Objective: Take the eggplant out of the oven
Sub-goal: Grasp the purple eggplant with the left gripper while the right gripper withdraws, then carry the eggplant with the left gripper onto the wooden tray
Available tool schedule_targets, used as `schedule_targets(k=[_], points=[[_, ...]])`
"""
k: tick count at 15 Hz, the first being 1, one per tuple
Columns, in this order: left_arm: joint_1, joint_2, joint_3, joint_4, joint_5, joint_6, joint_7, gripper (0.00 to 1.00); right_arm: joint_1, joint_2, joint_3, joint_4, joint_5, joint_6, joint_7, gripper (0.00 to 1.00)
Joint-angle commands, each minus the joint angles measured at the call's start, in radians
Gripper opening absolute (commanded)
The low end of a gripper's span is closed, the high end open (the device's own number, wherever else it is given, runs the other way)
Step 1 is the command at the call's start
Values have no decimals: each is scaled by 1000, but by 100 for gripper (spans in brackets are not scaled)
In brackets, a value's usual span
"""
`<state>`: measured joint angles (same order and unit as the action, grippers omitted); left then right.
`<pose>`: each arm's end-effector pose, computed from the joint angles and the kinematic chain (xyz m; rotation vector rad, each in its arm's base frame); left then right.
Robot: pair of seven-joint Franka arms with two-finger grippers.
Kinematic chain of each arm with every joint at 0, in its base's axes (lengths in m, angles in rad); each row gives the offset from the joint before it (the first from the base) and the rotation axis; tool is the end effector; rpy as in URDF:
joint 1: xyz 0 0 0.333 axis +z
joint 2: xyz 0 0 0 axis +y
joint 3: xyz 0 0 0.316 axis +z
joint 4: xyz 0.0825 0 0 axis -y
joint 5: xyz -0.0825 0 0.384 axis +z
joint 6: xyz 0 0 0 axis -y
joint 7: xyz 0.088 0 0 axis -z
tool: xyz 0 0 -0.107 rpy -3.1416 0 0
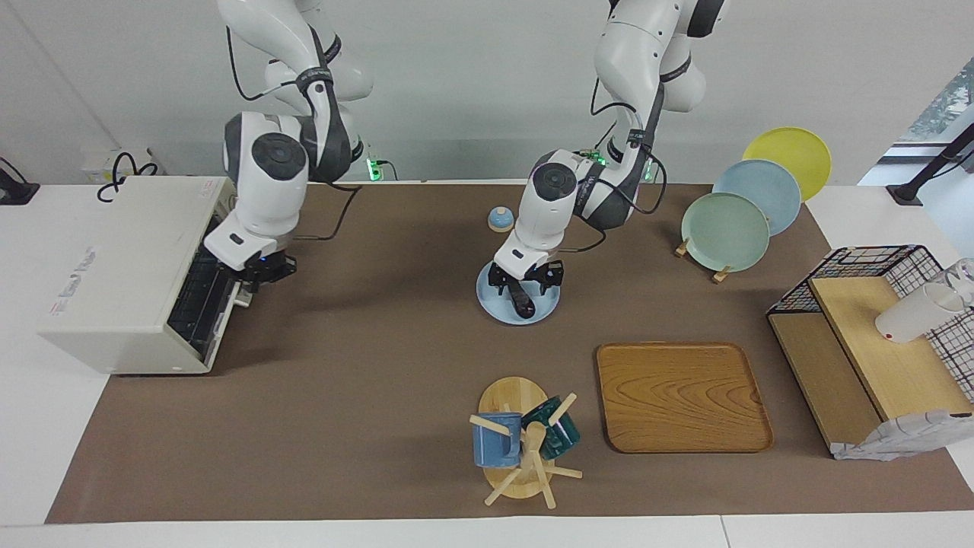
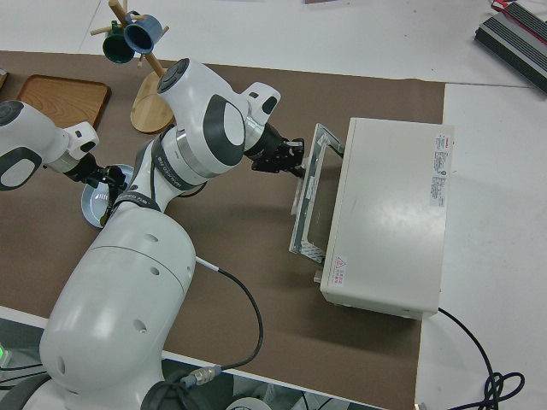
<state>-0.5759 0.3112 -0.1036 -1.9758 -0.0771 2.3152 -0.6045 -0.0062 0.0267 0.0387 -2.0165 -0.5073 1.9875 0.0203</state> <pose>0.4753 -0.3827 0.3153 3.0523 -0.0277 -0.0458 0.5566 -0.0123 0.4406 2.6652 0.3137 -0.0576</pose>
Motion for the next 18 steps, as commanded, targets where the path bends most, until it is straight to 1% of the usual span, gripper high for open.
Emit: schedule_targets(k=[1,2,4,6,7,8,9,10,11,12,14,15,16,17,18], points=[[-36,-15,16,-38,-16,21,-101,100,-37,9,-3,10,19,5,-56,0],[-36,-15,16,-37,-16,21,-106,97,-37,-1,-3,12,30,-7,-57,0],[-36,-15,16,-40,-16,30,-107,87,-40,-31,-5,22,61,-44,-77,0],[-36,-15,15,-40,-18,29,-109,67,-66,-48,-8,103,210,-143,-178,0],[-36,-15,15,-38,-27,29,-109,51,-81,-48,-11,167,272,-210,-212,0],[-36,-14,16,-37,-35,29,-107,35,-84,-47,-11,229,298,-272,-218,0],[-36,-14,16,-37,-36,29,-106,20,-84,-48,-10,270,308,-317,-220,0],[-33,-14,16,-37,-35,24,-95,5,-80,-47,-8,307,337,-349,-220,3],[-30,-14,16,-34,-36,23,-95,0,-75,-44,-6,333,373,-367,-217,24],[-27,-14,16,-29,-35,20,-96,0,-74,-38,-5,349,410,-375,-217,99],[-15,-23,18,-17,-36,13,-96,0,-75,-25,-6,369,441,-380,-212,100],[5,-29,18,9,-36,-11,-96,0,-77,-24,-6,395,440,-433,-211,100],[37,-32,18,59,-35,-73,-93,0,-77,-21,-8,439,435,-491,-209,100],[69,-31,18,125,-35,-147,-60,0,-74,5,-8,471,432,-525,-209,100],[112,-20,18,200,-36,-227,-13,0,-74,-2,-13,472,441,-539,-209,100]])
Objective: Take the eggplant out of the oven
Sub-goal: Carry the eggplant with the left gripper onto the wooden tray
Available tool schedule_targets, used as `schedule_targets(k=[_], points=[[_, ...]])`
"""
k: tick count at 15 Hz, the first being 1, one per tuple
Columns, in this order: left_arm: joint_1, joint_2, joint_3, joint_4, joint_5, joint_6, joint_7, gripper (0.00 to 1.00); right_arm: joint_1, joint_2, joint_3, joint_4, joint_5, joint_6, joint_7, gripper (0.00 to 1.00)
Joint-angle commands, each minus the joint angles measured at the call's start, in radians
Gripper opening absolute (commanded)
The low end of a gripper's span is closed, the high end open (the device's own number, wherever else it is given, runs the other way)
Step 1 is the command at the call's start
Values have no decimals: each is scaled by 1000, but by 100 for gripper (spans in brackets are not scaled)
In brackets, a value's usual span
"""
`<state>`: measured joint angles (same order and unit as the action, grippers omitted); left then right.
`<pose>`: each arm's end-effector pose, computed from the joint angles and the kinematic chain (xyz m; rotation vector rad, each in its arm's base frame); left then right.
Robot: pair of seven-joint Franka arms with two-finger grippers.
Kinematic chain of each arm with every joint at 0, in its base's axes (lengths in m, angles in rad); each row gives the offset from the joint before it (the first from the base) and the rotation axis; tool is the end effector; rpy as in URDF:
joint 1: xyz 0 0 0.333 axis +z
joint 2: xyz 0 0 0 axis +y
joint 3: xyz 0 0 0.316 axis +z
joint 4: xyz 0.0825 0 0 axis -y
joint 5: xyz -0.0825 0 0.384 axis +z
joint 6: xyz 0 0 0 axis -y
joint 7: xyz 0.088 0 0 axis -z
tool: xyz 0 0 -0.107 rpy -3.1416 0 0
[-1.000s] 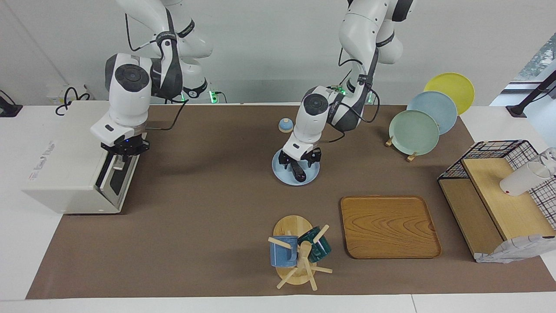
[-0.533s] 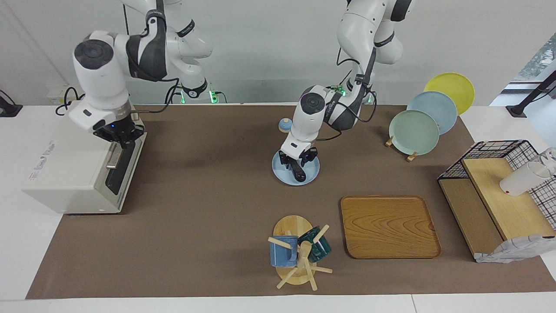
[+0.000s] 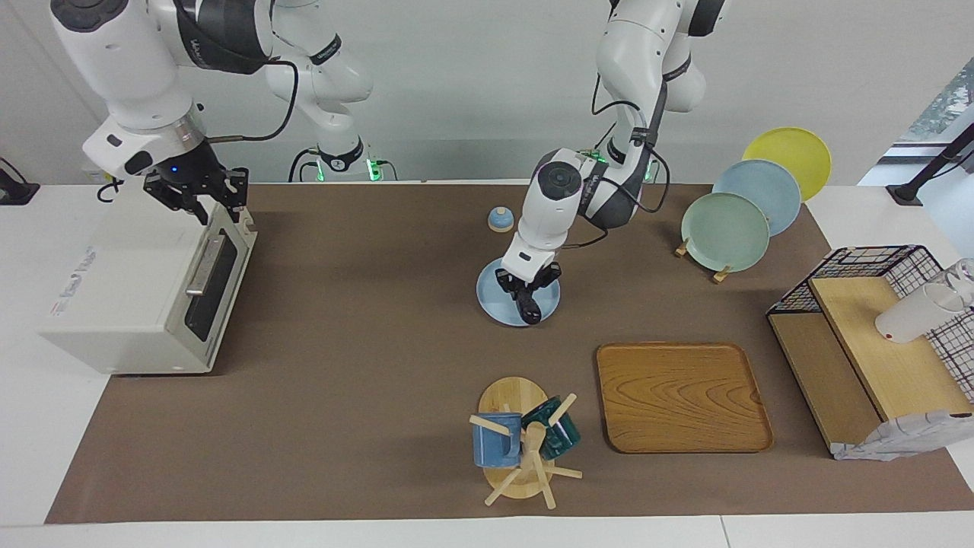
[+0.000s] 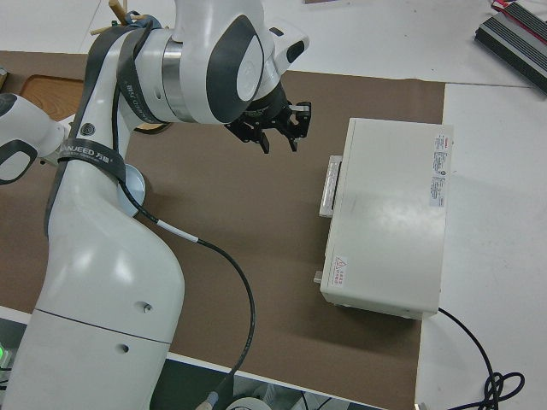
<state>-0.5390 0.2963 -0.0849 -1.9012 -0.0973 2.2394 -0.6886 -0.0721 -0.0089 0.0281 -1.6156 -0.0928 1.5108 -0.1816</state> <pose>0.5056 -0.3641 0.3503 3.0282 0.1935 -0.0439 0.5428 -0.0342 0.6039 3.0485 0.2083 -0.1617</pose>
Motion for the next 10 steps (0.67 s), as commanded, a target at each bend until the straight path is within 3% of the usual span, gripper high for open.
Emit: schedule_targets(k=[1,3,6,10], points=[[127,10,-1,202,-16,-214,113,0,-8,30,6,81,21,-79,-6,100],[221,70,-1,327,-15,-277,177,0,-2,15,0,68,31,-78,11,100],[341,128,-1,408,-7,-297,280,0,29,-5,-2,66,33,-84,82,100],[433,370,7,693,11,-369,388,0,29,-10,-2,60,34,-78,88,100]])
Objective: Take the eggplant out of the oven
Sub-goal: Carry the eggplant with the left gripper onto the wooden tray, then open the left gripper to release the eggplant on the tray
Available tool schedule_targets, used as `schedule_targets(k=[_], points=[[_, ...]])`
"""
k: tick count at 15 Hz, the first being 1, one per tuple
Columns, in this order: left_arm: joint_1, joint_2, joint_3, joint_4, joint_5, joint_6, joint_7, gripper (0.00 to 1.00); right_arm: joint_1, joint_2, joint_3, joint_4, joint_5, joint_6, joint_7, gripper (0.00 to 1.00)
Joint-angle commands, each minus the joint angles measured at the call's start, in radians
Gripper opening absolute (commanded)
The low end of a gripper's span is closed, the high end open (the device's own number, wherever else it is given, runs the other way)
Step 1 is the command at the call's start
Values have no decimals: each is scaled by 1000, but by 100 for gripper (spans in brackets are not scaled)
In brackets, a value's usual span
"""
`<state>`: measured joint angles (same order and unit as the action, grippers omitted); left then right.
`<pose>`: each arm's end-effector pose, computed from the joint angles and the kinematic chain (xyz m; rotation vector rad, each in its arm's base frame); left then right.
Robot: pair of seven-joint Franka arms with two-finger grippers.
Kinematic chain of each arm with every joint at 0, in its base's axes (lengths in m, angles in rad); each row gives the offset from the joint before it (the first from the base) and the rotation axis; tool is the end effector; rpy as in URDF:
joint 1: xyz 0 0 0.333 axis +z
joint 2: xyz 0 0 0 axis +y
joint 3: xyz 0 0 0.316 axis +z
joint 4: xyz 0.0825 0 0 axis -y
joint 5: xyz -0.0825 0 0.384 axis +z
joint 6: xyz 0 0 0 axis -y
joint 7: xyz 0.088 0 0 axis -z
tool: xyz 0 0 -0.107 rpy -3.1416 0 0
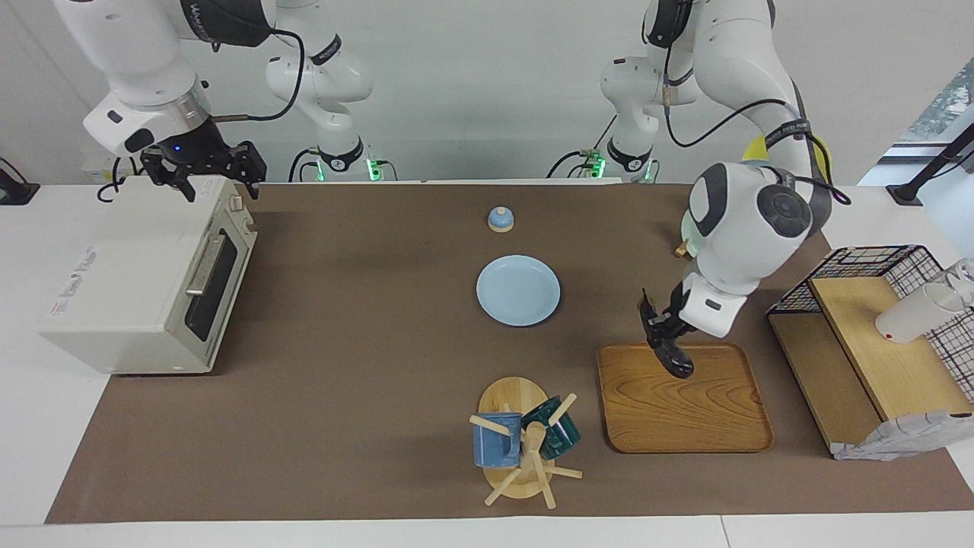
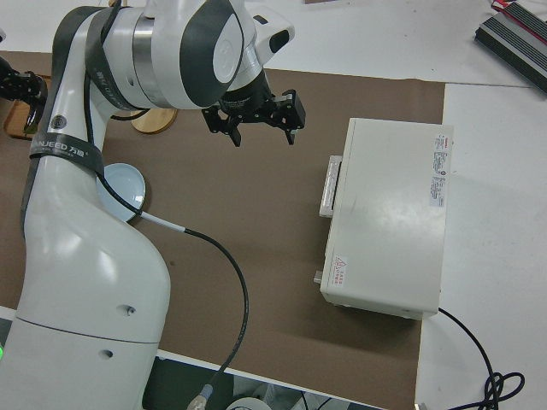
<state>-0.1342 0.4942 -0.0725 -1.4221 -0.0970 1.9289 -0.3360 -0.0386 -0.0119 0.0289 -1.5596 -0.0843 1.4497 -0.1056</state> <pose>0.6867 -0.1418 0.4150 3.0059 0.2586 -0.0309 0.5377 -0.0150 0.6266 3.0558 0.1373 -0.1572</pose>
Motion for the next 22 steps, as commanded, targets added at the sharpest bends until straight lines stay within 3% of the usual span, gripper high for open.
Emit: schedule_targets(k=[1,6,12,13,14,18,22], points=[[44,217,-7,256,13,-41,51,0,-6,-7,-3,6,24,-17,10,100],[48,289,-6,245,85,53,91,0,-7,-7,-1,-7,26,-18,9,100],[56,290,-7,244,86,48,109,0,-9,-7,-1,-7,26,-20,9,100],[54,290,-7,242,86,50,112,42,-9,-7,-1,-7,26,-20,9,100],[58,287,-7,242,85,51,114,99,-9,-7,-1,-7,26,-20,9,100],[59,225,-6,239,74,39,112,100,-9,-7,-1,-7,26,-20,9,100],[82,63,-1,181,77,-25,101,100,-9,-7,-1,-7,26,-20,9,100]])
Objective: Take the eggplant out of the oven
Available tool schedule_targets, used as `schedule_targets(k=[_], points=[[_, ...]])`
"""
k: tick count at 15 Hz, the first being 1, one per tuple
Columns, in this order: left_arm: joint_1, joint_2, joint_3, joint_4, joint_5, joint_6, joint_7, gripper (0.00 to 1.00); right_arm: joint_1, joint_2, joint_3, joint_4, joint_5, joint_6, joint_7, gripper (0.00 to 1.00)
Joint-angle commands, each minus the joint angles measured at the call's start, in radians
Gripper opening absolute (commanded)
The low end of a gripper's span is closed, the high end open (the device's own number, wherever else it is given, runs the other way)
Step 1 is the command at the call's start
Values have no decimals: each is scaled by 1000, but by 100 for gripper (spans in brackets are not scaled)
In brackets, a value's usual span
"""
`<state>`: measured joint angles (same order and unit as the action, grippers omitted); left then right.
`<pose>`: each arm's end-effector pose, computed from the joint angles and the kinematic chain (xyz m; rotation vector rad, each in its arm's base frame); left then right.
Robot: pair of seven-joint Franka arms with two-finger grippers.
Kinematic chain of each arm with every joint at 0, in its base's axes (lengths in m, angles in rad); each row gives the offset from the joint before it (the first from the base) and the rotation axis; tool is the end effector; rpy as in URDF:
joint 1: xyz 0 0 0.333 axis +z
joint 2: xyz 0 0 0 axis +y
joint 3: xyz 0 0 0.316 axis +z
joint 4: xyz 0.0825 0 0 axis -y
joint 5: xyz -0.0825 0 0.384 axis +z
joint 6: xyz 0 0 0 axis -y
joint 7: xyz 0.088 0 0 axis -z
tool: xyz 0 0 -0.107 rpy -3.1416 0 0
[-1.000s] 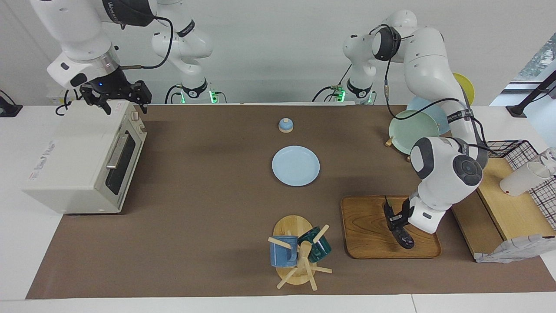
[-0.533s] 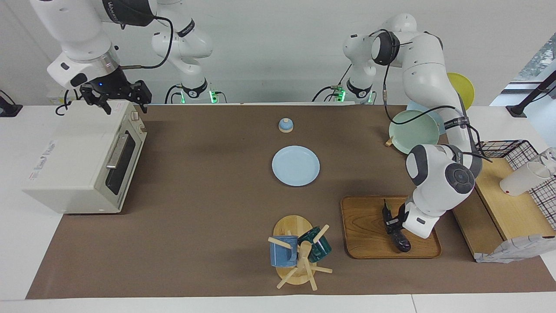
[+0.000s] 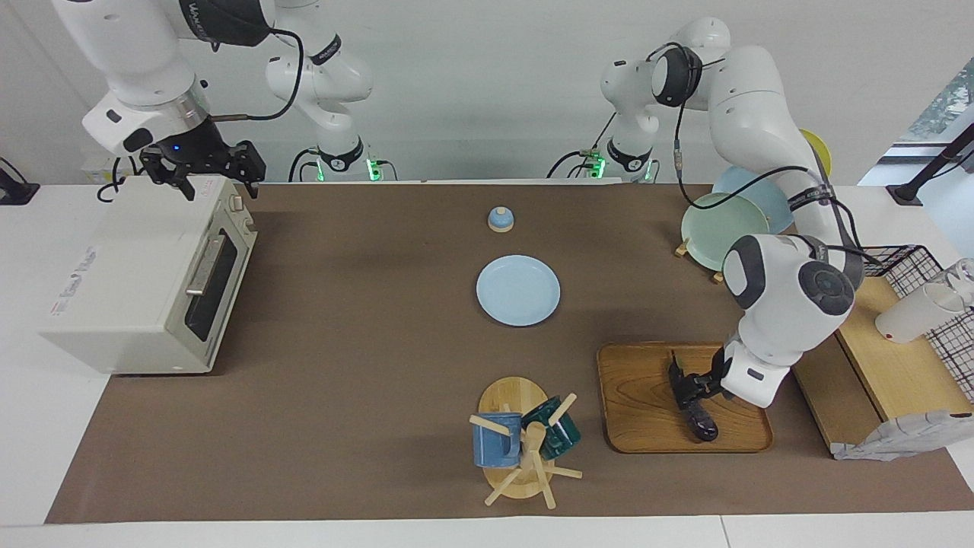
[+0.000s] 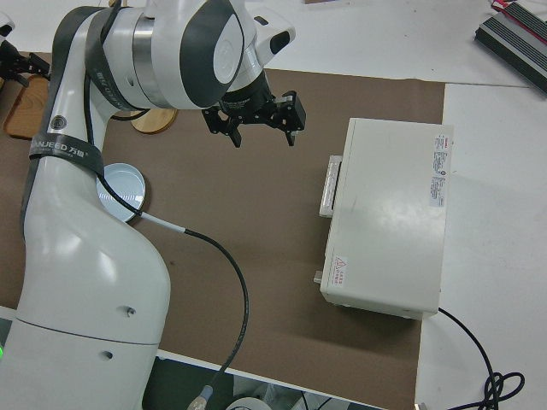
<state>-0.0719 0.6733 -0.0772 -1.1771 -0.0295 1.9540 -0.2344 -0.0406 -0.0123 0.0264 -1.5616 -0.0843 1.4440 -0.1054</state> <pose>0.7455 -0.0977 0.4057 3.0398 0.1738 0.1360 0.5368 -0.0174 0.6255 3.0562 0.1299 -0.1687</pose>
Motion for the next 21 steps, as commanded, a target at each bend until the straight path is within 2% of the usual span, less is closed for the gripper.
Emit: schedule_targets(k=[1,6,8,11,17,19,21], points=[[24,-162,4,-73,10,-93,0,100,-7,-6,1,-5,26,-14,9,100],[49,-352,4,-107,14,-340,10,100,-7,-6,1,-5,26,-14,9,100],[52,-450,7,-197,16,-368,12,100,-7,-6,1,-5,26,-14,9,100],[52,-601,7,-396,16,-354,13,100,-7,-6,1,-5,26,-14,9,100],[50,-704,7,-582,16,-363,13,100,-7,-6,1,-5,26,-14,9,100],[41,-698,10,-552,13,-447,12,100,-7,-6,1,-5,26,-14,9,100],[41,-686,11,-468,8,-550,12,100,-7,-6,0,-5,26,-14,9,100]])
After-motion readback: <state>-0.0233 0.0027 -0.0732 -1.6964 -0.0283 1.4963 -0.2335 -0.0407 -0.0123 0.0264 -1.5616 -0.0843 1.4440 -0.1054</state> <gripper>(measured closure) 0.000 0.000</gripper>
